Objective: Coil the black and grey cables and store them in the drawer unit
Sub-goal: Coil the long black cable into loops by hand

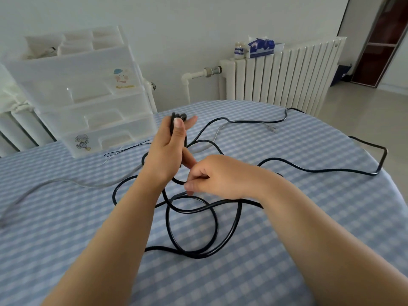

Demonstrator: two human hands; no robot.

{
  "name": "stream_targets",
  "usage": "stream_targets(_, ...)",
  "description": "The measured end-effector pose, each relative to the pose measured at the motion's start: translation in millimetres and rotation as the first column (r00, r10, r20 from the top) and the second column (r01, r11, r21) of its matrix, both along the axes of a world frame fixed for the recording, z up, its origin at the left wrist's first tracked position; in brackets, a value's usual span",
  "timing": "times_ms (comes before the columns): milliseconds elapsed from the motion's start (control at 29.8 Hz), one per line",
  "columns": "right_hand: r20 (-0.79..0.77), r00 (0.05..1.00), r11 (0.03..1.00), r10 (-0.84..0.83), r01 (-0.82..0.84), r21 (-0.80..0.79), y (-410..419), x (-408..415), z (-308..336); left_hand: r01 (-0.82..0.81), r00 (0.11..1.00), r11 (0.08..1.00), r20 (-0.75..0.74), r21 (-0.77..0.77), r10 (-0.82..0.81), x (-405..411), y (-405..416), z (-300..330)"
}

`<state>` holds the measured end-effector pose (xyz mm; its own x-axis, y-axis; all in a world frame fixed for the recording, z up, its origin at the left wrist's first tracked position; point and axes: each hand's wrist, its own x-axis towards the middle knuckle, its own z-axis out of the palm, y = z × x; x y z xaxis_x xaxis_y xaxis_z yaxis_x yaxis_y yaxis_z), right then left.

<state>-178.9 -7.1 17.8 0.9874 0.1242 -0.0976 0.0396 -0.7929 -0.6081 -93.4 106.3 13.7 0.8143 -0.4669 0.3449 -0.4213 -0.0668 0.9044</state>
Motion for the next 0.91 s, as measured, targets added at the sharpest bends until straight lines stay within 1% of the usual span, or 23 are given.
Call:
stream_targets(134, 0.006, 1.000, 1.000, -0.005, 0.005, -0.018, -6, -1, 3, 0.068, 0.992, 0.998, -0.104, -0.011, -0.069, 1, 3, 3)
stream_targets(202, 0.016, 1.000, 0.998, -0.011, 0.012, -0.057, -8, -2, 3, 0.071, 0.989, 0.997, -0.126, -0.029, -0.074, 2, 3, 4)
stream_targets(302, 0.028, 0.999, 0.985, -0.017, 0.021, -0.171, -9, -2, 4, 0.057, 0.976, 0.991, -0.201, -0.124, -0.081, 4, 3, 2)
stream_targets(370, 0.037, 0.999, 0.982, -0.020, 0.026, -0.186, -11, -3, 5, 0.051, 0.967, 0.986, -0.237, -0.161, -0.089, 8, 4, 0)
stream_targets(538, 0.104, 0.994, 0.991, -0.026, 0.039, -0.127, -12, -5, 8, 0.093, 0.980, 0.996, -0.177, -0.014, -0.094, 8, 1, -5)
stream_targets(605, 0.188, 0.980, 0.989, -0.070, 0.093, -0.117, -14, -4, 8, 0.100, 0.981, 0.992, -0.173, 0.074, -0.086, 7, 1, -5)
stream_targets(672, 0.295, 0.946, 0.975, -0.137, 0.182, -0.130, -17, -2, 7, 0.107, 0.979, 0.984, -0.185, 0.144, -0.079, 7, 3, -4)
stream_targets(739, 0.383, 0.901, 0.956, -0.202, 0.267, -0.124, -22, 1, 7, 0.198, 0.960, 0.967, -0.231, 0.162, -0.158, 7, 4, -6)
stream_targets(806, 0.451, 0.859, 0.943, -0.243, 0.318, -0.099, -25, 2, 4, 0.336, 0.913, 0.923, -0.306, 0.186, -0.271, 6, 3, -6)
stream_targets(873, 0.483, 0.837, 0.946, -0.257, 0.320, -0.052, -26, 3, 0, 0.474, 0.832, 0.860, -0.416, 0.190, -0.367, 7, 1, -9)
stream_targets(907, 0.481, 0.836, 0.953, -0.263, 0.302, -0.004, -25, 4, -3, 0.542, 0.765, 0.829, -0.487, 0.135, -0.421, 8, 2, -11)
